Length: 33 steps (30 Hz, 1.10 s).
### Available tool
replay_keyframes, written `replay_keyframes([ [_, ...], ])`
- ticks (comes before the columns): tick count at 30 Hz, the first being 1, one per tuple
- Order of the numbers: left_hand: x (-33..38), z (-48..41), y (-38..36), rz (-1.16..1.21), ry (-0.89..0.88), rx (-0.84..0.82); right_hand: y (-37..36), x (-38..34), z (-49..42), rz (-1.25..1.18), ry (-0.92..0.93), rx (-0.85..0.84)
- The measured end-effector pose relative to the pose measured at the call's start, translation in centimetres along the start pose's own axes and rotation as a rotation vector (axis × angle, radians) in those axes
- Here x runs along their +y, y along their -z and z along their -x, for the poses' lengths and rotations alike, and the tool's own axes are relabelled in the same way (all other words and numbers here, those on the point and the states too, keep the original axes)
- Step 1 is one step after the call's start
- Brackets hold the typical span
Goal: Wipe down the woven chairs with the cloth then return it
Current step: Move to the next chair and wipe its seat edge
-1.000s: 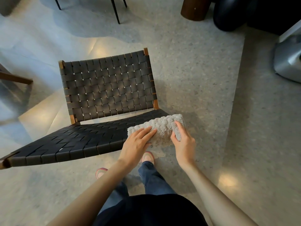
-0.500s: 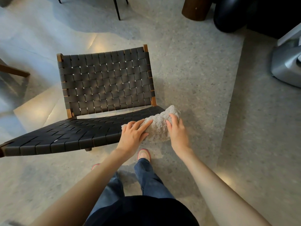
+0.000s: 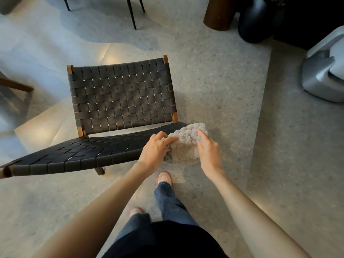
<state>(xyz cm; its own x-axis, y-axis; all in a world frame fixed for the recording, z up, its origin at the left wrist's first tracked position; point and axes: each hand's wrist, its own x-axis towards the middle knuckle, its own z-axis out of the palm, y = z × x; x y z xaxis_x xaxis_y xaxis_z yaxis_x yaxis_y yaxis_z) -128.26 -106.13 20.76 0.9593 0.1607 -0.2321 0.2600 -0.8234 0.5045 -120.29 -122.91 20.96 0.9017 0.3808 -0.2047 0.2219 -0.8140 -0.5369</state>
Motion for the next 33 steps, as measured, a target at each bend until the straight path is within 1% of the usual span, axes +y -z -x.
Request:
replay_keyframes([
  [3, 0.8, 1.2, 0.4, 0.020, -0.042, 0.022, 0.5, -0.3, 1.1, -0.031, -0.048, 0.072],
  [7, 0.6, 4.3, 0.9, 0.026, -0.058, 0.081, 0.2, -0.7, 4.2, -0.130, -0.035, 0.155],
  [11, -1.5, 9.3, 1.2, -0.022, -0.021, 0.093, -1.6, -2.1, 8.2, -0.297, -0.016, 0.129],
  [14, -3.7, 14.2, 1.0, 0.001, 0.014, 0.035, -3.5, -4.2, 11.7, -0.338, 0.053, 0.086],
  [16, -5.6, 17.4, 0.7, 0.018, 0.033, -0.007, -4.9, -5.6, 14.0, -0.310, 0.115, 0.051],
  [19, -7.9, 21.4, 0.6, 0.057, 0.065, -0.003, -6.5, -7.7, 17.2, -0.264, 0.212, -0.046],
  [24, -10.3, 25.8, 0.7, 0.071, 0.098, 0.016, -8.2, -9.3, 20.1, -0.014, 0.318, -0.274],
  [27, -11.1, 27.4, 0.5, 0.043, 0.087, -0.031, -8.8, -9.8, 20.5, 0.092, 0.323, -0.312],
  [30, -11.3, 28.4, 0.1, 0.102, 0.107, -0.115, -9.2, -10.3, 20.5, 0.142, 0.281, -0.342],
  [33, -11.1, 28.8, -0.3, 0.195, 0.124, -0.068, -9.2, -10.0, 20.3, 0.156, 0.267, -0.415],
])
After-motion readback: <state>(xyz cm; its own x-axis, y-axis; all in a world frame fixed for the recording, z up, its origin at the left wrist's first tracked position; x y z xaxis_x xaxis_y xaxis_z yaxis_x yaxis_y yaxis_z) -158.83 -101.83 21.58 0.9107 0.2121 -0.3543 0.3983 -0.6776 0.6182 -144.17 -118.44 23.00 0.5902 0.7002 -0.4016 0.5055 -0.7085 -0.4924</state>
